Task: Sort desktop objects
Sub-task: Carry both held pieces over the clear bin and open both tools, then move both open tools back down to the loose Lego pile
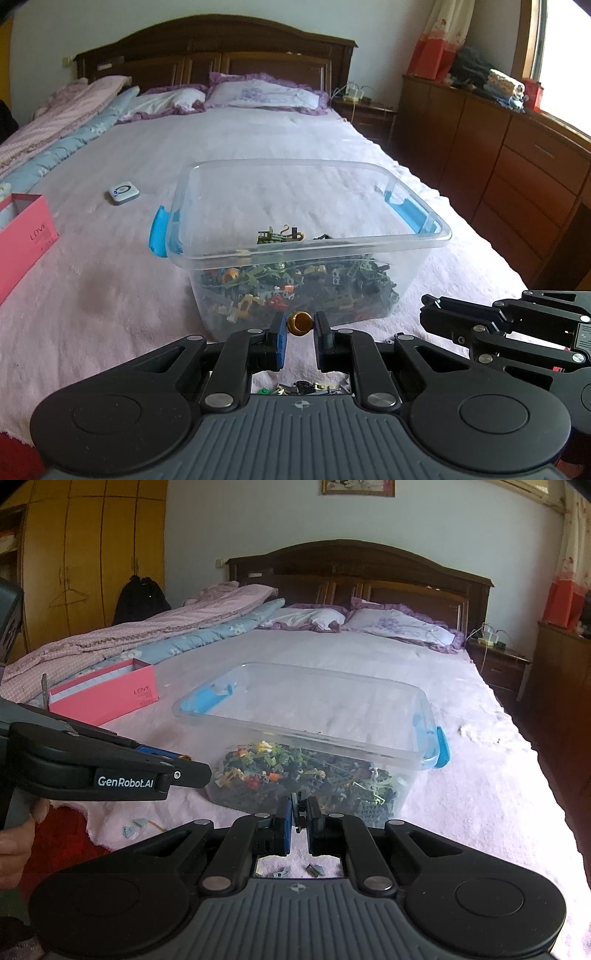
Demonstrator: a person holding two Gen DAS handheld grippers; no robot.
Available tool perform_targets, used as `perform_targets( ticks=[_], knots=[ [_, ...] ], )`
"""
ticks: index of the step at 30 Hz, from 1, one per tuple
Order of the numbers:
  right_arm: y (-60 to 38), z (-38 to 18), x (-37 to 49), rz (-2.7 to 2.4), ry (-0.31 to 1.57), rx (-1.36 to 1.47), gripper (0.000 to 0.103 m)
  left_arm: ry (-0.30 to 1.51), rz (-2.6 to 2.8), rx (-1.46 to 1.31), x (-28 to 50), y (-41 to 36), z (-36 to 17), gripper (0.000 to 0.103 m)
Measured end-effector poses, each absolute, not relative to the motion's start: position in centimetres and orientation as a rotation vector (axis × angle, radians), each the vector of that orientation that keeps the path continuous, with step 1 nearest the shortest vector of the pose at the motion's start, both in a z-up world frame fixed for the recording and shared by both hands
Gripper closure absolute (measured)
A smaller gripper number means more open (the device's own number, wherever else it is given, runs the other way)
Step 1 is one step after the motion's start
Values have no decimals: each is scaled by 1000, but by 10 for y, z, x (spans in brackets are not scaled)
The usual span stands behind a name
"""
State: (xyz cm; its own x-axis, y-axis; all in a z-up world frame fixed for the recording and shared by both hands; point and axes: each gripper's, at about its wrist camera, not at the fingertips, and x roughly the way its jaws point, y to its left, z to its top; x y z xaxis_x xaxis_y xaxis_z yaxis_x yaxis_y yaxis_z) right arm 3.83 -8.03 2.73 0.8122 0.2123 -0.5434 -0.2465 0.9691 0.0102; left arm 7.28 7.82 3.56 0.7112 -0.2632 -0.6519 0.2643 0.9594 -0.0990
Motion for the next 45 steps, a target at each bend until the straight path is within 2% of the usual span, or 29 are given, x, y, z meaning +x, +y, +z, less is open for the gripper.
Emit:
perform_targets(
  ticks=[28,45],
  knots=[
    [-79,42,61,264,522,-98,94,687,-285,19,79,78,46,86],
    [-74,-46,62,309,774,-95,93,887,-254,14,55,95,-21,86]
  ],
)
